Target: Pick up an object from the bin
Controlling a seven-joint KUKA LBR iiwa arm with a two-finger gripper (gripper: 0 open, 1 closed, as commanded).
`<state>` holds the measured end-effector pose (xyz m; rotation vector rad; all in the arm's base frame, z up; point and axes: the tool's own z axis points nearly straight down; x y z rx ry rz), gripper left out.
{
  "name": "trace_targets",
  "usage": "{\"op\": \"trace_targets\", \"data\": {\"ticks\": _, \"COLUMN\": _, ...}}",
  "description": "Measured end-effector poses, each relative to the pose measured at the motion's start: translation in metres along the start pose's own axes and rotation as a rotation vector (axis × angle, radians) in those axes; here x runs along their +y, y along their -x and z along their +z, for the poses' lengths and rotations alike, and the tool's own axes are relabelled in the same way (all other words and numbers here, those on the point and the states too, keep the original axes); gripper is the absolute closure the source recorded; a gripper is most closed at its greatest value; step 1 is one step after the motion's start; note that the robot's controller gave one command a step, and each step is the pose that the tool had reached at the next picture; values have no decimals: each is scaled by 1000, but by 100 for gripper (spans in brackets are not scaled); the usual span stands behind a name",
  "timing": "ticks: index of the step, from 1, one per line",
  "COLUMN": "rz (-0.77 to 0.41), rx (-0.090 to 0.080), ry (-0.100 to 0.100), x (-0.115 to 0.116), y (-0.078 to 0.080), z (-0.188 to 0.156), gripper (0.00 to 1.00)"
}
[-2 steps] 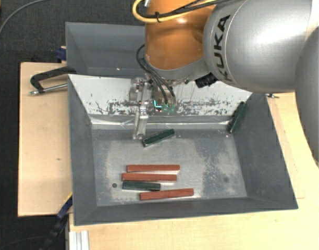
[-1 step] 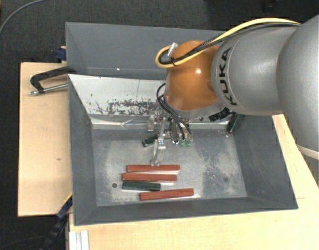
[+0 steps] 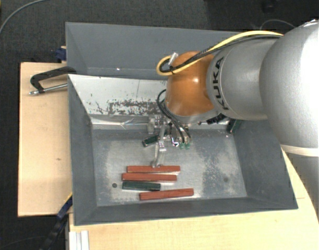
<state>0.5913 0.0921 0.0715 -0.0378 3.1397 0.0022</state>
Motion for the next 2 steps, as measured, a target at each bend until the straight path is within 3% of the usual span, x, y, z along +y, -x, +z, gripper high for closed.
{"op": "trace_targets", "data": {"ticks": 1, "rz": 0, "rx": 1, "ry": 0, "x": 0, "y": 0, "z": 0, "gripper": 100}}
{"op": "trace_targets", "data": {"ticks": 2, "rz": -180, "rx": -7, "ry": 0, "x": -23, "y": -7, "z": -150, "gripper": 100}}
